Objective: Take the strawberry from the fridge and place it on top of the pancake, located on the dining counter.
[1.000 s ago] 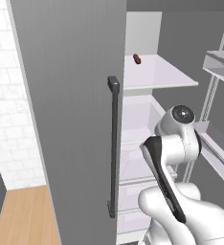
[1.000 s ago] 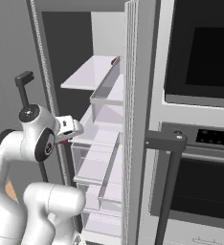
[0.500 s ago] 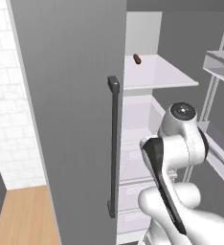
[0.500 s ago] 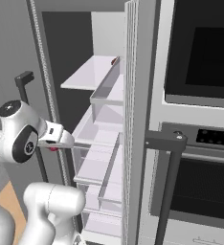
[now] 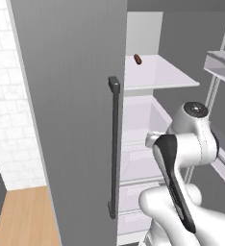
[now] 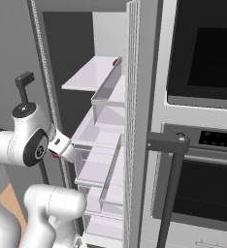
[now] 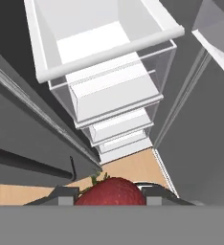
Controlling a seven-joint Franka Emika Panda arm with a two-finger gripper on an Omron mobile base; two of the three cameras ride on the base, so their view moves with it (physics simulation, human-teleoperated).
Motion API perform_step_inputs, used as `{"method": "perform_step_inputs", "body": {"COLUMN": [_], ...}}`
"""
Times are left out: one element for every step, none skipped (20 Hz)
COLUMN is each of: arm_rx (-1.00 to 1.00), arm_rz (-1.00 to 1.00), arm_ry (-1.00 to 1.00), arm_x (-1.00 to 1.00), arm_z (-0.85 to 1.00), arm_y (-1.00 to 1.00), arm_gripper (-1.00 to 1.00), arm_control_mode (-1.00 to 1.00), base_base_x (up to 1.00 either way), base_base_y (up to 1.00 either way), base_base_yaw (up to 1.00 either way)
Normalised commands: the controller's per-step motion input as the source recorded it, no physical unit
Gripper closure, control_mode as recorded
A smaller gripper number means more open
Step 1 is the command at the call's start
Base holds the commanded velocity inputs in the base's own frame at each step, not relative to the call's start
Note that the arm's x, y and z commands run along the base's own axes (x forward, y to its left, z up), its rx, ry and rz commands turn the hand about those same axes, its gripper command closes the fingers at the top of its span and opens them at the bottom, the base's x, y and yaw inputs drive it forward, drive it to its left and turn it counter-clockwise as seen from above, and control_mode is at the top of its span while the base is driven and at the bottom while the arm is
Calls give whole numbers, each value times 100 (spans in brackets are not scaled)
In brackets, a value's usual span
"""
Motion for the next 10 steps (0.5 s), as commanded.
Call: {"method": "perform_step_inputs", "body": {"arm_rx": [19,5,0,0,0,0,0,0,0,0], "arm_rz": [0,0,0,0,0,0,0,0,0,0], "arm_ry": [0,0,0,0,0,0,0,0,0,0], "arm_x": [0,0,0,0,0,0,0,0,0,0], "arm_z": [-30,-24,0,0,0,0,0,0,0,0], "arm_y": [-2,0,0,0,0,0,0,0,0,0], "arm_gripper": [100,100,100,100,100,100,100,100,100,100], "arm_control_mode": [-100,-100,-100,-100,-100,-100,-100,-100,-100,-100], "base_base_x": [0,0,0,0,0,0,0,0,0,0], "base_base_y": [0,0,0,0,0,0,0,0,0,0], "base_base_yaw": [0,0,0,0,0,0,0,0,0,0]}}
